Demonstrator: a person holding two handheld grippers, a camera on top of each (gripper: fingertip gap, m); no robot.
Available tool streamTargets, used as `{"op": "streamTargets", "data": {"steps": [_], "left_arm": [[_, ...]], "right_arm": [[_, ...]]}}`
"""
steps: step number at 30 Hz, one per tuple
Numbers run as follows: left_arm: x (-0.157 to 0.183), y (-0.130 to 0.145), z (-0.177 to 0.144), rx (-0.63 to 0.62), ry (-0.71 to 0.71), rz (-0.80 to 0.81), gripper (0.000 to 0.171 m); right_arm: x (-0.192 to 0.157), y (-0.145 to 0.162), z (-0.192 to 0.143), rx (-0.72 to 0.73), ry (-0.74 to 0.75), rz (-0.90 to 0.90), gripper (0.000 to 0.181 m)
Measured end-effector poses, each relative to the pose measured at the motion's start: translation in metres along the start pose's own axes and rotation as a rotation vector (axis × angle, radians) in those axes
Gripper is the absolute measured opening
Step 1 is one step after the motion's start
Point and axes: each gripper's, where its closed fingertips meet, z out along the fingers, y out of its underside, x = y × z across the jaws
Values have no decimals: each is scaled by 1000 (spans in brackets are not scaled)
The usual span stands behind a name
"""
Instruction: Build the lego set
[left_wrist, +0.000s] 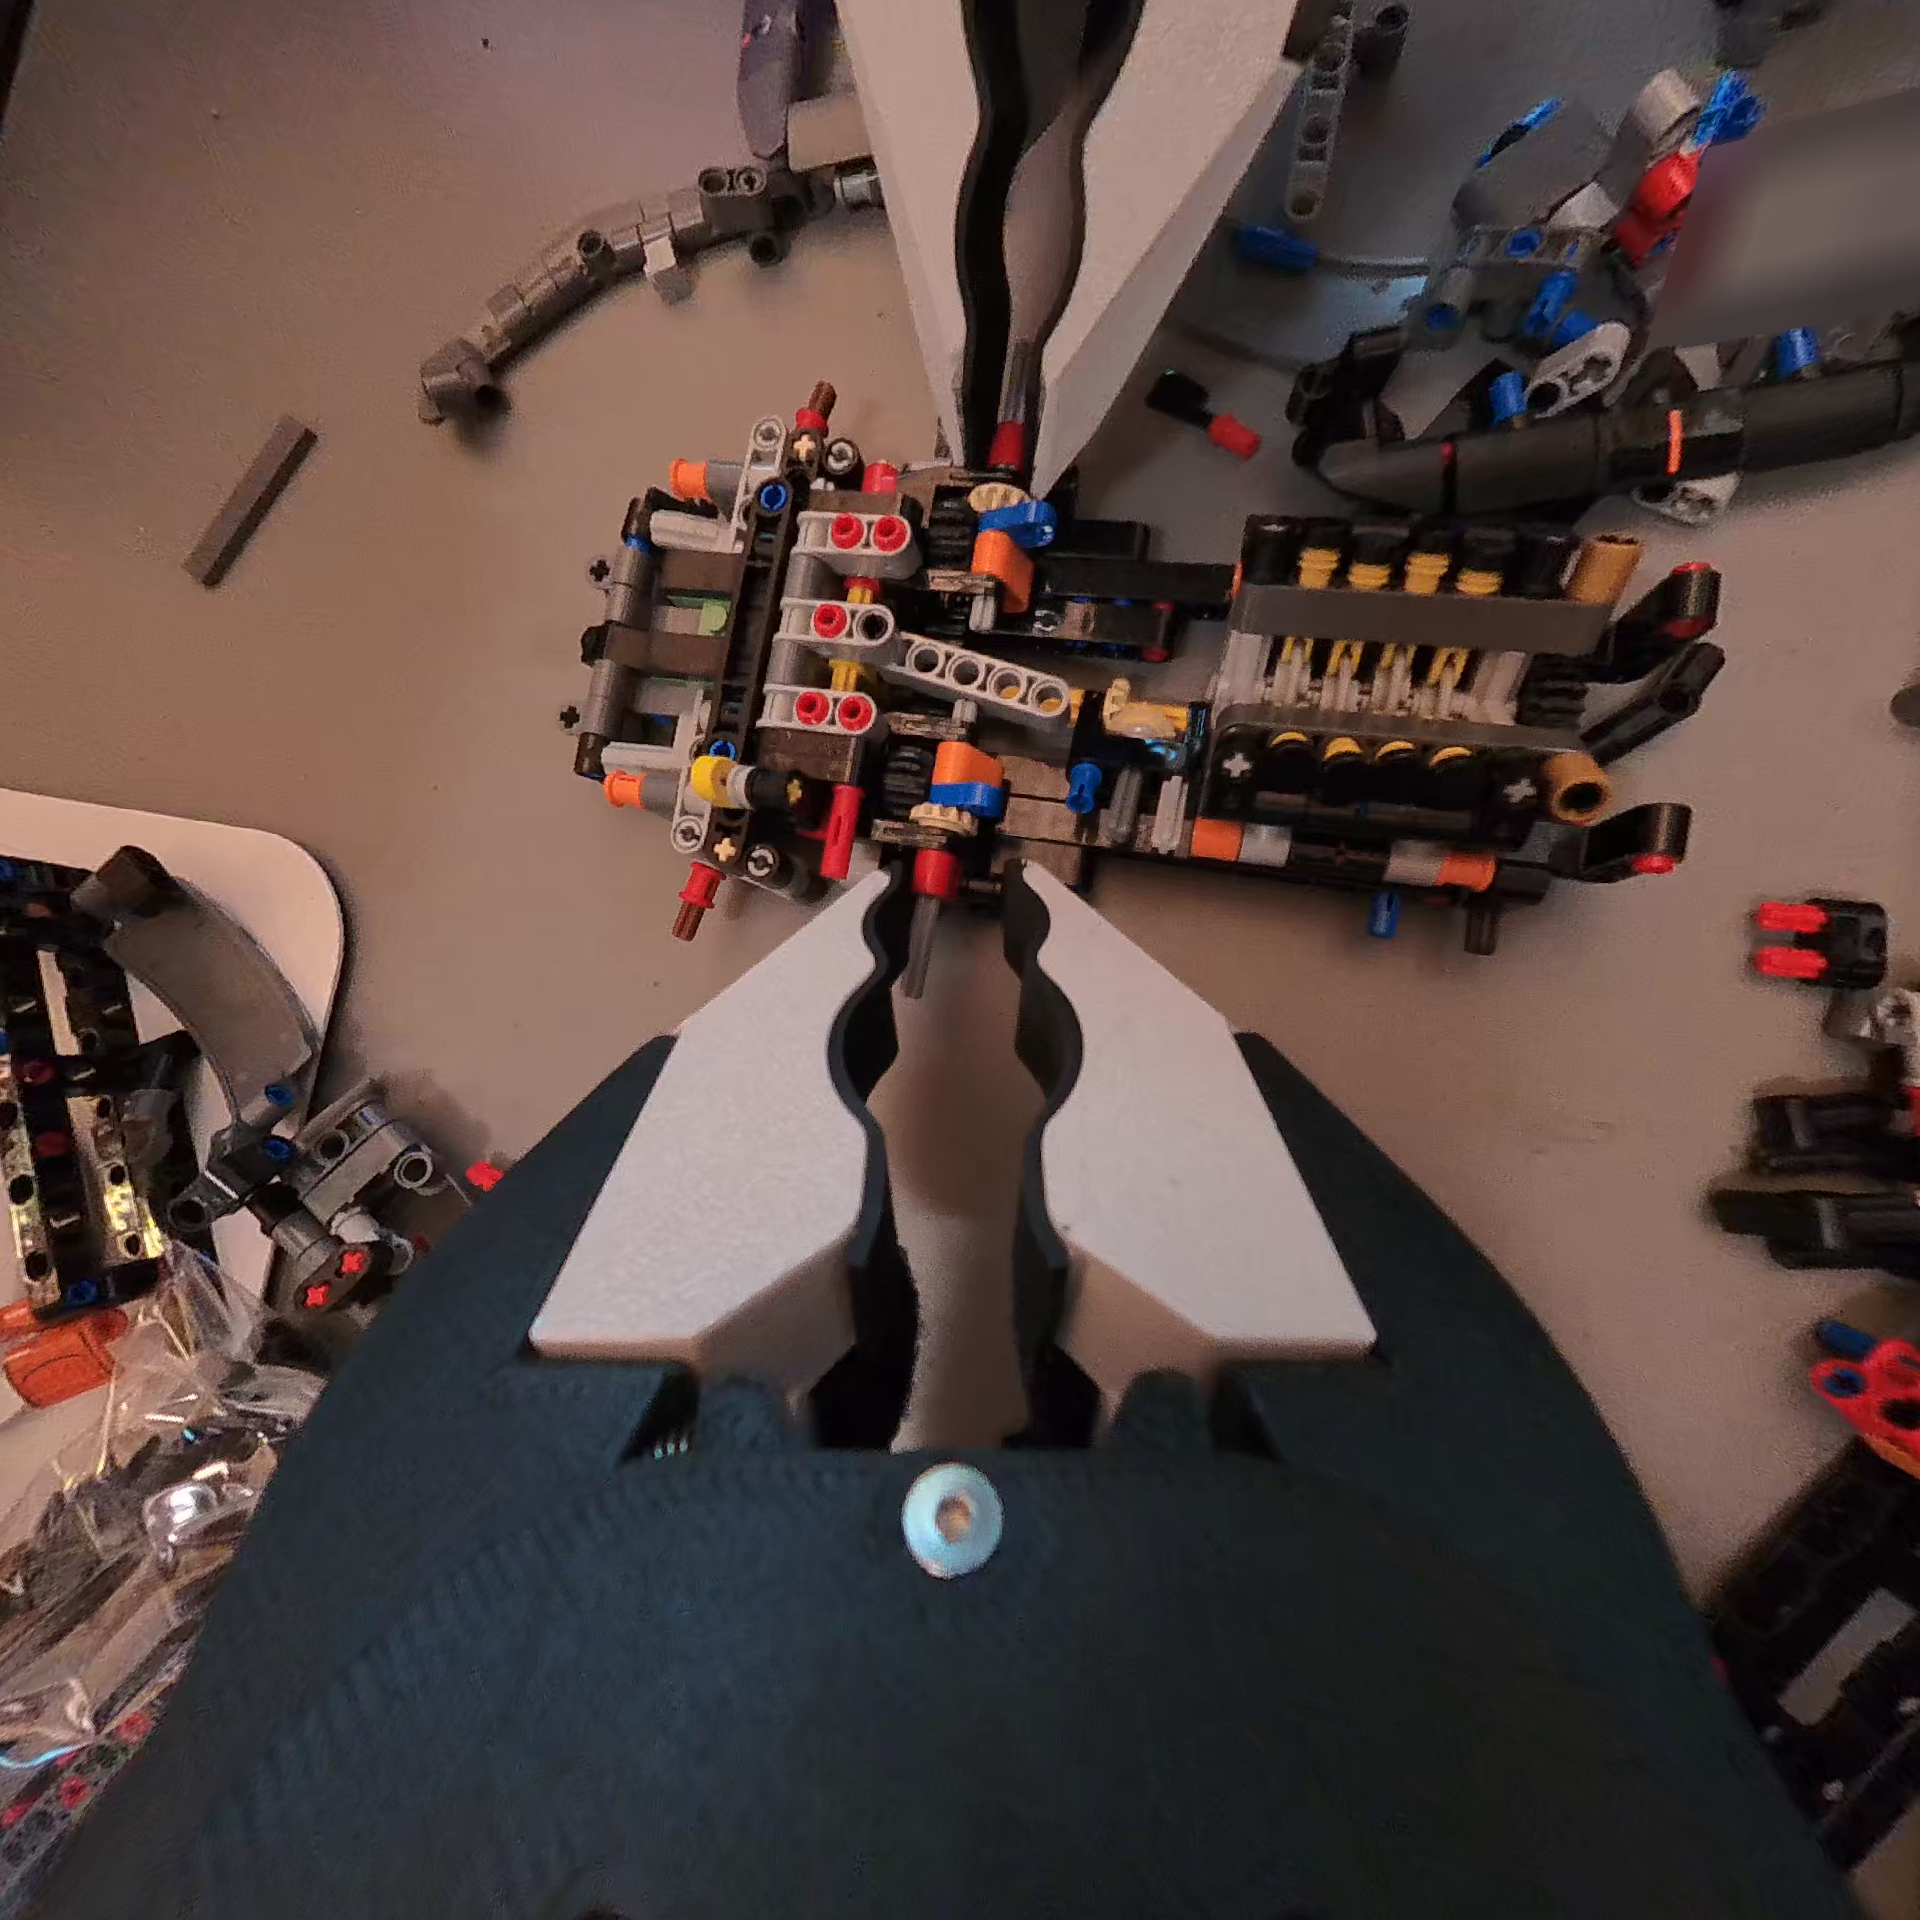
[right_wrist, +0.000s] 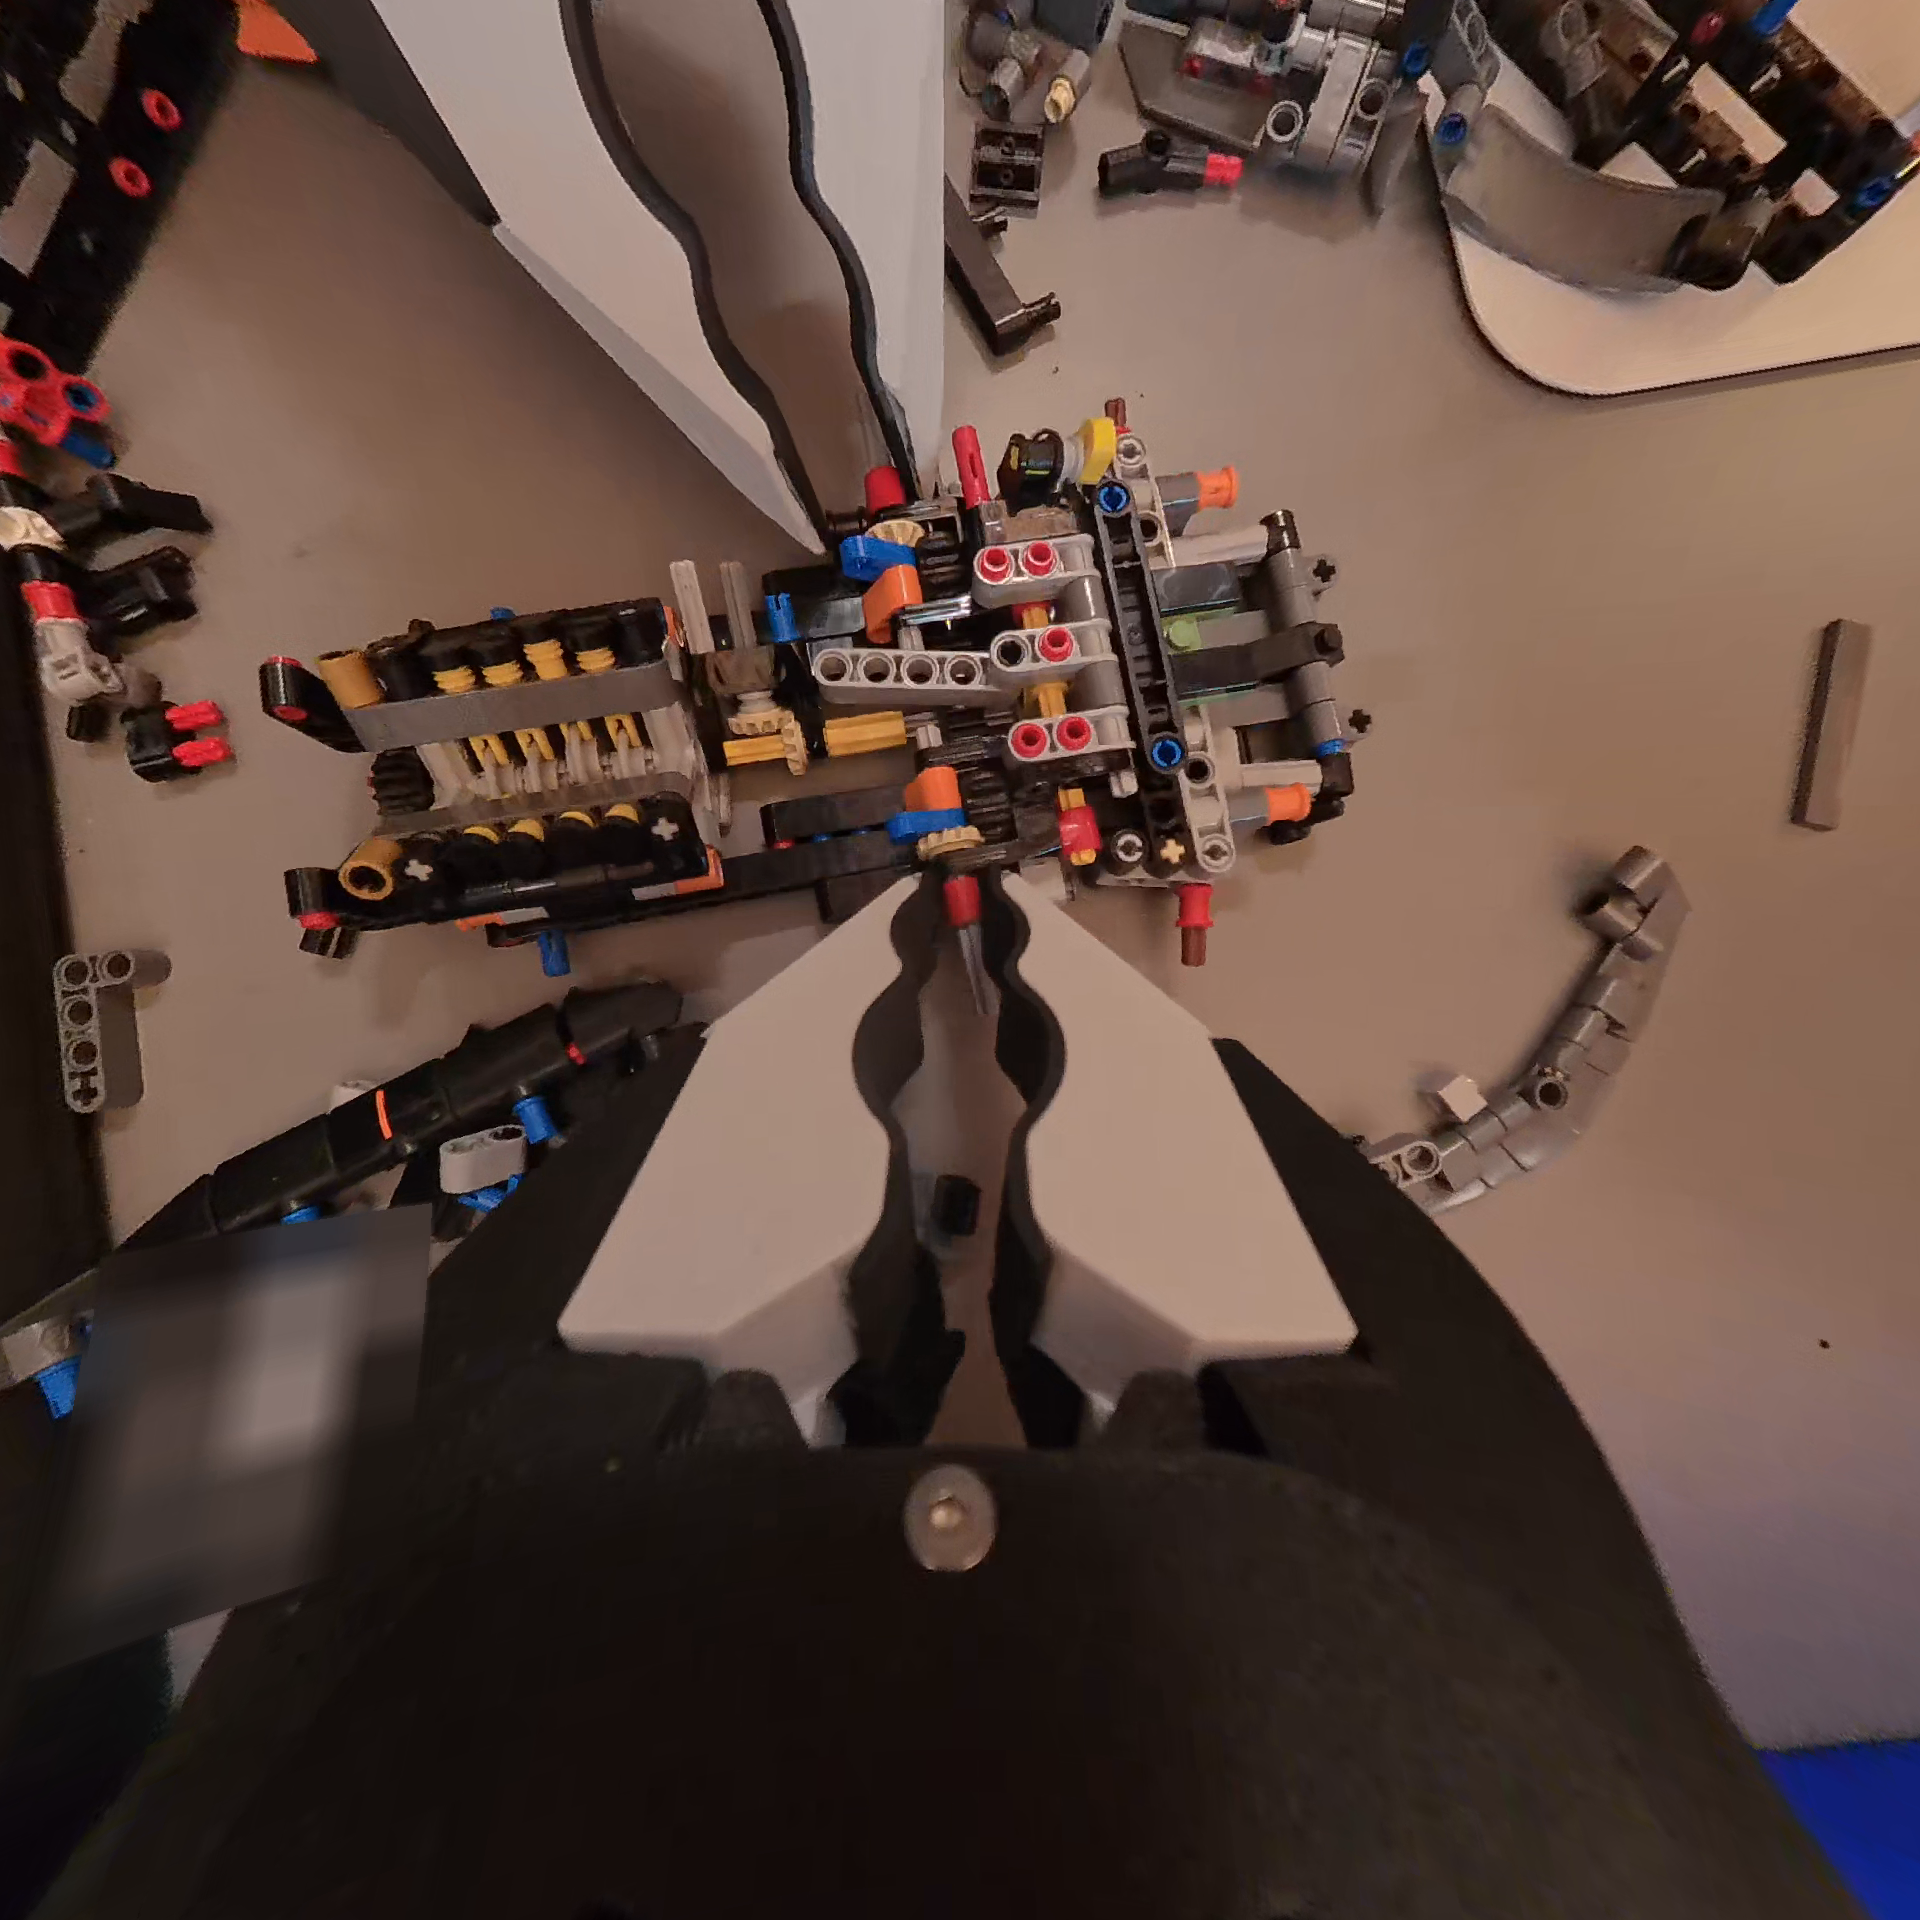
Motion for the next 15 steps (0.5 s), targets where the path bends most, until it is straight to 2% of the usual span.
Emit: {"op": "streamTargets", "data": {"steps": [15], "left_arm": [[14, 2, -8, 104, 116, -27, 13]], "right_arm": [[-13, 4, -4, 44, -94, -42, 5]]}}
